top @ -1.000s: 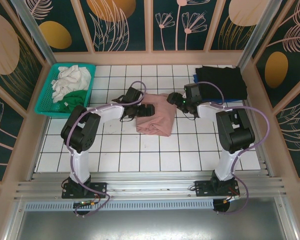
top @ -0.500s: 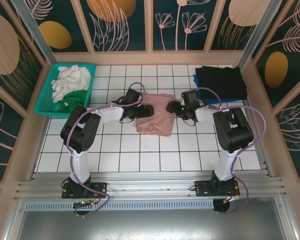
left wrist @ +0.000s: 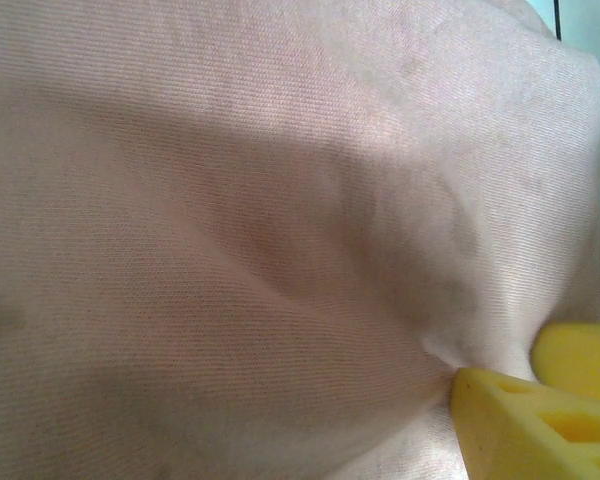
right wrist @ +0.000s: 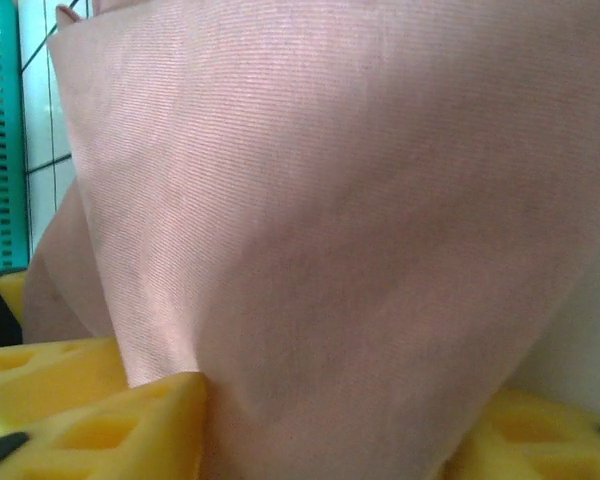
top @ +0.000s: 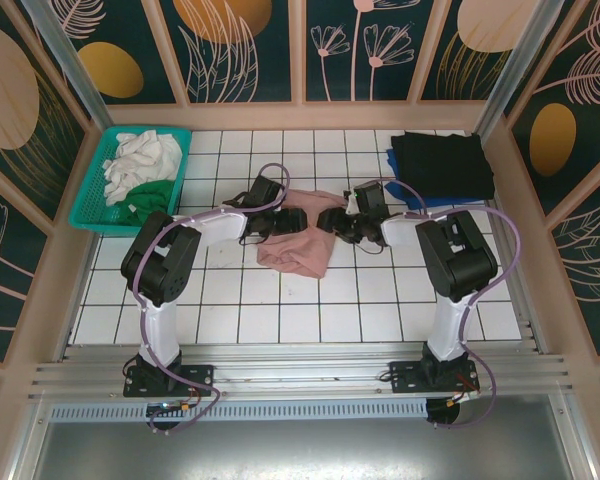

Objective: Fold and stack the t-shirts

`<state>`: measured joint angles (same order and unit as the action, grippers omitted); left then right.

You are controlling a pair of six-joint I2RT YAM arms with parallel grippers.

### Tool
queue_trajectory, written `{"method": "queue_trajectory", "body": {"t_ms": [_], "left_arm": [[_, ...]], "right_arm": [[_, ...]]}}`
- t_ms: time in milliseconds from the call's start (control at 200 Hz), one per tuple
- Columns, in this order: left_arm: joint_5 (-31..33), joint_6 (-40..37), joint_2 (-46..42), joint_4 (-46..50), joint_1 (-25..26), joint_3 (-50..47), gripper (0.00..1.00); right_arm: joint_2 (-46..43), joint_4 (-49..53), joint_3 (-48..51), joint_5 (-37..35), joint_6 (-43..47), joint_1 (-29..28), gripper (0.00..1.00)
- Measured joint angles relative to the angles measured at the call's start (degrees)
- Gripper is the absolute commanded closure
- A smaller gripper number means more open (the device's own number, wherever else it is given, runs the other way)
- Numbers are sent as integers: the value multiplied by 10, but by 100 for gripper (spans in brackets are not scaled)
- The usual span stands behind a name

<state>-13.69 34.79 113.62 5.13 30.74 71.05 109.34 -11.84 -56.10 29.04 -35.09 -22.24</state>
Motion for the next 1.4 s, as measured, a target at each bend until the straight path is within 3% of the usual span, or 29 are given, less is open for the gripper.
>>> {"method": "queue_trajectory", "body": {"t_ms": [185,776,991,1266,1401], "left_arm": [[1,0,0,3,0,4,14],[30,-3,-23,26,-31,5,10],[33,-9,-23,27,-33,5,11],[38,-16,-23,32,-40,-3,11],[38,-17,-23,33,-40,-5,11]], "right_arm": [[5,59,-39,-12,31,27,100],[75,378,-428,-258,276,151,100],[80,386,-478,-284,301,211,100],[84,364,-489,-259,308,294,100],[83,301,-458,-233,311,319,100]]}}
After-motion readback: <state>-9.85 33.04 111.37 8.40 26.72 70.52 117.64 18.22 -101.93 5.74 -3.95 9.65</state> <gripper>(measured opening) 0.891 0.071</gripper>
